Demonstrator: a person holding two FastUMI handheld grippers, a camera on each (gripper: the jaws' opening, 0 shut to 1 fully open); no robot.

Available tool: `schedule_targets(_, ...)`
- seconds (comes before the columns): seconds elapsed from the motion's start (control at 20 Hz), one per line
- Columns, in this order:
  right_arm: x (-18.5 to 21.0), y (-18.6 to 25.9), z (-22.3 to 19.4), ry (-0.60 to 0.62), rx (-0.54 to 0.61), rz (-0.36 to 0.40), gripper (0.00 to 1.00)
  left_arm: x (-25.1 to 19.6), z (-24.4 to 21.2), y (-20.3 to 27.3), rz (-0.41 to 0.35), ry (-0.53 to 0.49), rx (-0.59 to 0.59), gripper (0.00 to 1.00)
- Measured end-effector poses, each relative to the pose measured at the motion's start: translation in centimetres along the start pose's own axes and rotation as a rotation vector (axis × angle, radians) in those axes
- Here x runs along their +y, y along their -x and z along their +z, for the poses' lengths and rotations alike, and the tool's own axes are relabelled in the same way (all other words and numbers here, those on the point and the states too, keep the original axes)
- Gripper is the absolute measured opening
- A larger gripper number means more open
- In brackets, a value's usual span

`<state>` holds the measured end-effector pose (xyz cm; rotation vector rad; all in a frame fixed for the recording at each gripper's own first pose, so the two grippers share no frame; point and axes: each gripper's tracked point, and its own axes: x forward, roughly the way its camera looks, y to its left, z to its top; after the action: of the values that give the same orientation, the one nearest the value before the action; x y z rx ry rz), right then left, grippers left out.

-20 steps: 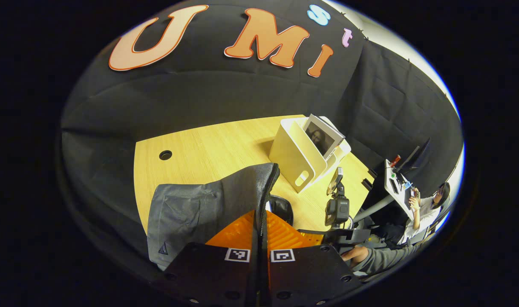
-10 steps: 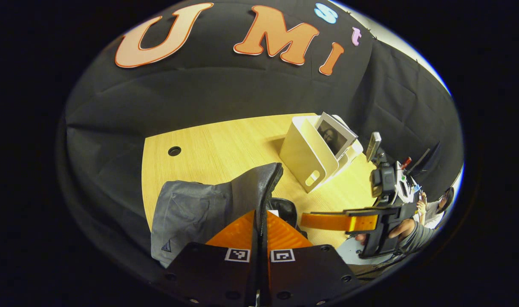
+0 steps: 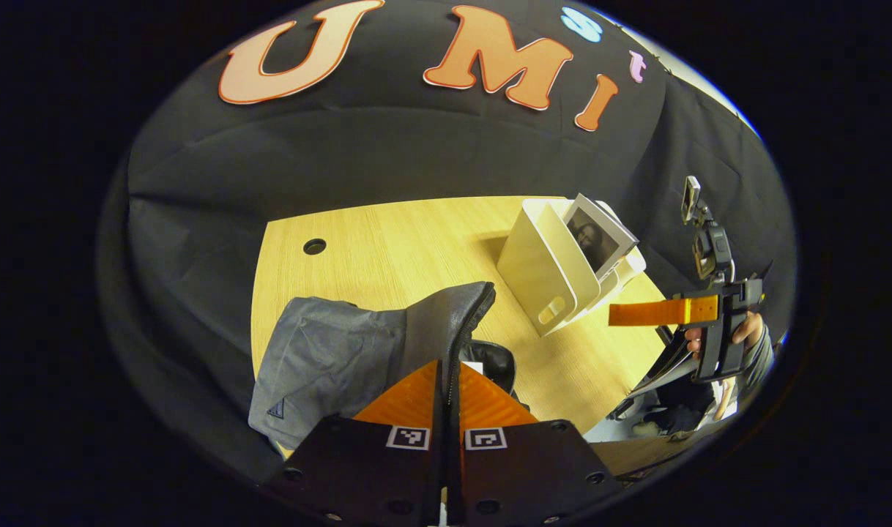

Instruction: Open the schoolbag, grab two books from the bookshelf and put them into the schoolbag.

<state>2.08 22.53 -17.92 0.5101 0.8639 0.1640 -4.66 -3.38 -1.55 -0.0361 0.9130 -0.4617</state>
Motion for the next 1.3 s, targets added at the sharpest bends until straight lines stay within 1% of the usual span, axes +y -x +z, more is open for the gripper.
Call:
schedule_targets(0.15, -1.7, 1.4, 2.6, 0.052, 0.019, -0.027, 0.98, -0.3, -0.2, -0.7, 0.028, 0.021, 0.002, 0.04)
schedule_targets(0.25, -3.2, 2.5, 4.4, 0.105, 0.032, -0.07, 0.97, -0.4, -0.4, -0.9, 0.042, 0.038, 0.004, 0.04)
schedule_targets(0.45, -5.7, 3.9, 8.1, 0.185, 0.064, -0.131, 0.97, -0.5, -0.8, -1.2, 0.071, 0.078, 0.01, 0.04)
schedule_targets(0.6, -6.7, 4.1, 10.9, 0.203, 0.071, -0.146, 0.97, -0.5, -1.0, -1.3, 0.092, 0.107, 0.013, 0.04)
schedule_targets(0.8, -8.4, 3.7, 14.4, 0.273, 0.068, -0.196, 0.96, -0.6, -1.1, -1.4, 0.124, 0.133, 0.02, 0.04)
schedule_targets(0.9, -8.5, 3.0, 15.3, 0.286, 0.081, -0.192, 0.96, -0.4, -1.1, -1.5, 0.145, 0.142, 0.02, 0.04)
schedule_targets(1.05, -9.7, 1.5, 16.0, 0.295, 0.117, -0.215, 0.94, -0.6, -1.2, -1.5, 0.163, 0.161, 0.024, 0.04)
schedule_targets(1.25, -11.4, -0.1, 16.3, 0.294, 0.19, -0.247, 0.86, -0.4, -1.3, -1.5, 0.19, 0.169, 0.03, 0.04)
schedule_targets(1.3, -11.5, -0.3, 16.3, 0.286, 0.21, -0.251, 0.82, -0.4, -1.4, -1.5, 0.195, 0.171, 0.03, 0.04)
